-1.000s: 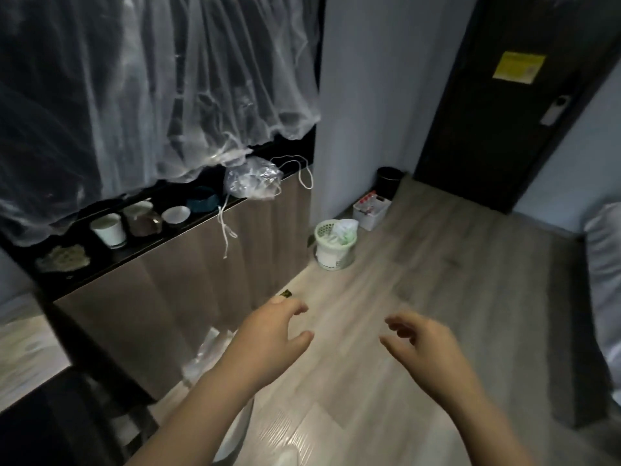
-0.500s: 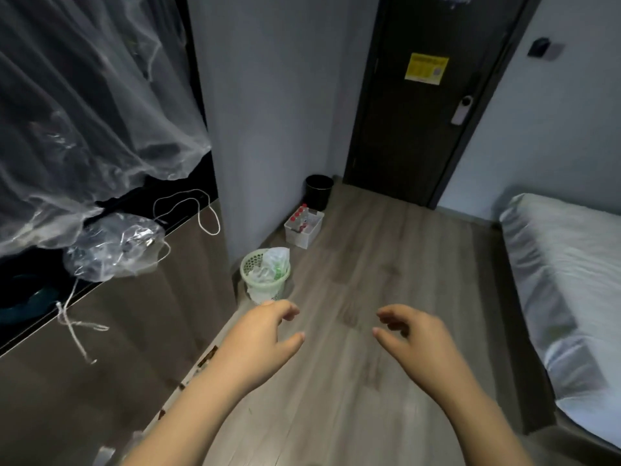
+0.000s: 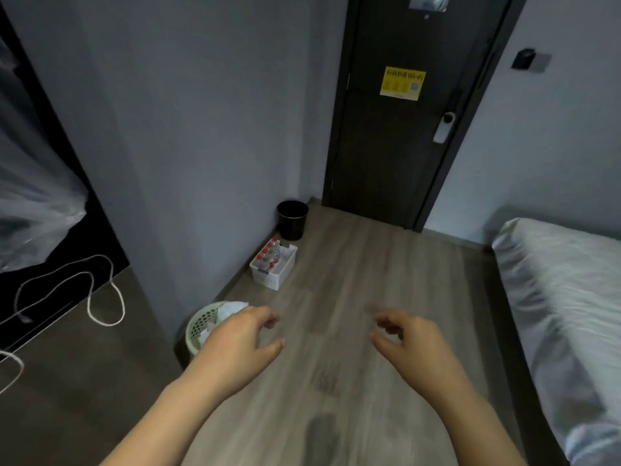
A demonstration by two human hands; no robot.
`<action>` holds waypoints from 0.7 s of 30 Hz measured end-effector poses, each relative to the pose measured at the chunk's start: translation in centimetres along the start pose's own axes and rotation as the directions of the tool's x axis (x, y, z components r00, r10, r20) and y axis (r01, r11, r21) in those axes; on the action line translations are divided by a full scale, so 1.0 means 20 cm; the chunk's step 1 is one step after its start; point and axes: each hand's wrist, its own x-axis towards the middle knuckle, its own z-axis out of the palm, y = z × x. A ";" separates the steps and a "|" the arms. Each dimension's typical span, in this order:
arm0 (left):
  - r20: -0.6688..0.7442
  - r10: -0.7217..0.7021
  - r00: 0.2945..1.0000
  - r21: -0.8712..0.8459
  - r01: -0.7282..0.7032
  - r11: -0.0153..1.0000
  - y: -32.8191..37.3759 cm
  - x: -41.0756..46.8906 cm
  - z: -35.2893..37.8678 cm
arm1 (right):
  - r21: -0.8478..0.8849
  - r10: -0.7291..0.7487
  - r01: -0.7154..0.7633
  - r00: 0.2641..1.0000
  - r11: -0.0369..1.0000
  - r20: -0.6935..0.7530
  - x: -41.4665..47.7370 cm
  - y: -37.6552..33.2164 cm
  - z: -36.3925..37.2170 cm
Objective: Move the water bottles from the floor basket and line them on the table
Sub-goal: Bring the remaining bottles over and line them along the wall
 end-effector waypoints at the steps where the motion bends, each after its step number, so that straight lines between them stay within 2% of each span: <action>1: -0.004 -0.015 1.000 -0.005 0.015 1.000 0.01 0.10 0.01 | -0.013 -0.008 0.008 1.000 1.000 0.006 0.11 0.04 -0.04; 9: -0.017 -0.108 0.994 -0.058 0.106 0.993 0.03 0.84 0.05 | -0.069 -0.036 0.041 0.996 0.997 0.077 0.90 0.28 -0.19; 15: -0.021 -0.140 0.990 -0.085 0.138 0.987 -0.08 1.52 0.08 | -0.077 0.019 -0.012 0.995 0.997 0.095 1.60 0.41 -0.18; 21: 0.008 -0.194 0.981 -0.111 0.193 0.975 -0.16 2.18 0.03 | -0.177 0.002 0.019 0.993 0.984 0.117 2.25 0.45 -0.20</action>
